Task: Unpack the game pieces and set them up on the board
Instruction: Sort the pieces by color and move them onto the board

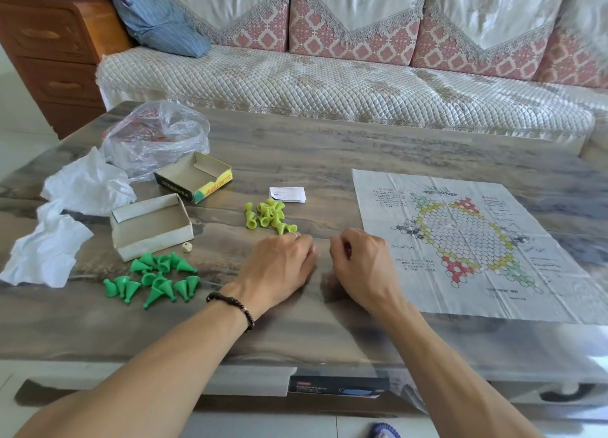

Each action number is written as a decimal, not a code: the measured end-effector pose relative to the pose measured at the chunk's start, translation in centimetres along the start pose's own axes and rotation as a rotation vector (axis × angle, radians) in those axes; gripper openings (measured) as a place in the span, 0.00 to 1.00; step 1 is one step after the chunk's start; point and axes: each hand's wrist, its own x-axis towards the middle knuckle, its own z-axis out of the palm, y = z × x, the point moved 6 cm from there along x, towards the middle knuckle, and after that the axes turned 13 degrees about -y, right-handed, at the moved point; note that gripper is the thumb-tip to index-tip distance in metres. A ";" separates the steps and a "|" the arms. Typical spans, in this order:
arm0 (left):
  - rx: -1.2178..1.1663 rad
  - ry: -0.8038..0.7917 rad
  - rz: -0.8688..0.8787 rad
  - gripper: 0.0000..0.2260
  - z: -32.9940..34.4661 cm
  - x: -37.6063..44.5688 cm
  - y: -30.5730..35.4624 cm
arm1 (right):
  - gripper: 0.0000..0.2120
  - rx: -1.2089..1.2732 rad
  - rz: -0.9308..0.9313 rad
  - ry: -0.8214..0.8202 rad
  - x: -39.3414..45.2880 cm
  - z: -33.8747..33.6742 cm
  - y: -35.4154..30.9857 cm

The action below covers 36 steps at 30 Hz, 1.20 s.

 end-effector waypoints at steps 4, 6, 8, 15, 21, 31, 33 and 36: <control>-0.109 0.033 -0.029 0.12 0.1 0.3 -0.1 | 0.20 0.024 0.031 -0.007 0.1 -0.1 0.9; -0.163 0.048 -0.019 0.12 0.2 0.6 0.4 | 0.21 0.087 0.084 -0.014 0.1 -0.2 1.6; -0.201 0.069 0.009 0.11 0.2 0.7 1.4 | 0.22 0.140 0.119 0.016 0.2 -0.7 2.3; -0.345 0.072 0.033 0.11 1.9 2.7 4.7 | 0.24 0.181 0.306 0.137 -1.6 -5.3 8.6; -0.415 0.075 0.109 0.13 3.4 6.9 9.7 | 0.22 -0.056 0.345 0.150 -3.8 -8.3 12.3; -0.400 -0.178 0.064 0.16 7.4 12.7 14.1 | 0.22 0.345 0.543 0.187 -4.6 -9.3 16.8; -0.363 -0.215 0.070 0.16 7.8 13.0 14.4 | 0.23 0.339 0.550 0.191 -4.8 -9.7 17.2; -0.367 -0.260 0.101 0.17 7.8 13.2 14.4 | 0.23 0.372 0.546 0.166 -5.0 -10.1 17.4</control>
